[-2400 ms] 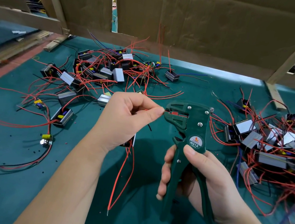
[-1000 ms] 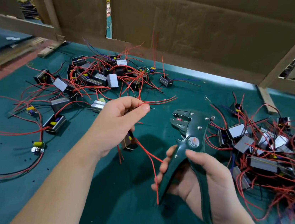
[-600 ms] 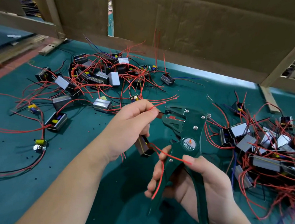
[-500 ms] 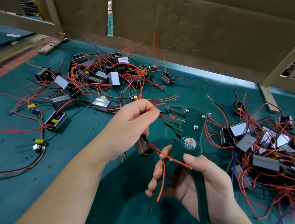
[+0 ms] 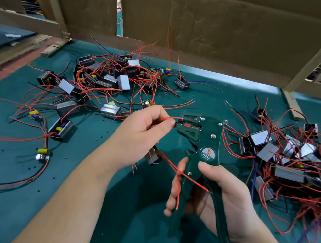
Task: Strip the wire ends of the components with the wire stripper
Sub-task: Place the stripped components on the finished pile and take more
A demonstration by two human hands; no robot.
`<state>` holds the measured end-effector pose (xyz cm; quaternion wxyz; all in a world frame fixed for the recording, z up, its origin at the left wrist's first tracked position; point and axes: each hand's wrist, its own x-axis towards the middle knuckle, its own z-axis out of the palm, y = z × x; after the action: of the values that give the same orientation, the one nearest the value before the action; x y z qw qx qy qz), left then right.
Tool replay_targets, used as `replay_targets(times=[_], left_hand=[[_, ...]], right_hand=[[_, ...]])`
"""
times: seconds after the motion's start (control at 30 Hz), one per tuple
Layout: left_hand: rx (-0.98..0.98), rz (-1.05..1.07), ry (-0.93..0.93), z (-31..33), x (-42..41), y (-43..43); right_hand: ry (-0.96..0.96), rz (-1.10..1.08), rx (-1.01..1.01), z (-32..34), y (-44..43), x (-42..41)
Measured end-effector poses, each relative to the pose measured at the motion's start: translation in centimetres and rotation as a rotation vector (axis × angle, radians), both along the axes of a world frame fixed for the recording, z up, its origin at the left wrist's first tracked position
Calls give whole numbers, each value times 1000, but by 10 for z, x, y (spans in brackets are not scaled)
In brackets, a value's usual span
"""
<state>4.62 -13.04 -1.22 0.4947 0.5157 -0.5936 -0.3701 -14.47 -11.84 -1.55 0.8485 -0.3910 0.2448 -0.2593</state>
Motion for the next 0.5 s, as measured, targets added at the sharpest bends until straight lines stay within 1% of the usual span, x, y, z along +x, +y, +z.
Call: replay_targets(times=[0.17, 0.27, 0.3, 0.33, 0.4, 0.5], left_hand=[[-12, 39, -78, 1, 0, 1], [26, 83, -75, -2, 2, -1], [23, 82, -94, -4, 3, -2], [6, 84, -151, -6, 5, -2], [-38, 85, -264, -6, 6, -3], [-47, 99, -253, -5, 5, -3]], right_hand=[[58, -47, 2, -1, 4, 3], [171, -216, 13, -3, 6, 10], [219, -272, 19, -4, 6, 11], [245, -294, 18, -6, 6, 11], [229, -278, 2, -6, 5, 9], [205, -228, -10, -4, 3, 6]])
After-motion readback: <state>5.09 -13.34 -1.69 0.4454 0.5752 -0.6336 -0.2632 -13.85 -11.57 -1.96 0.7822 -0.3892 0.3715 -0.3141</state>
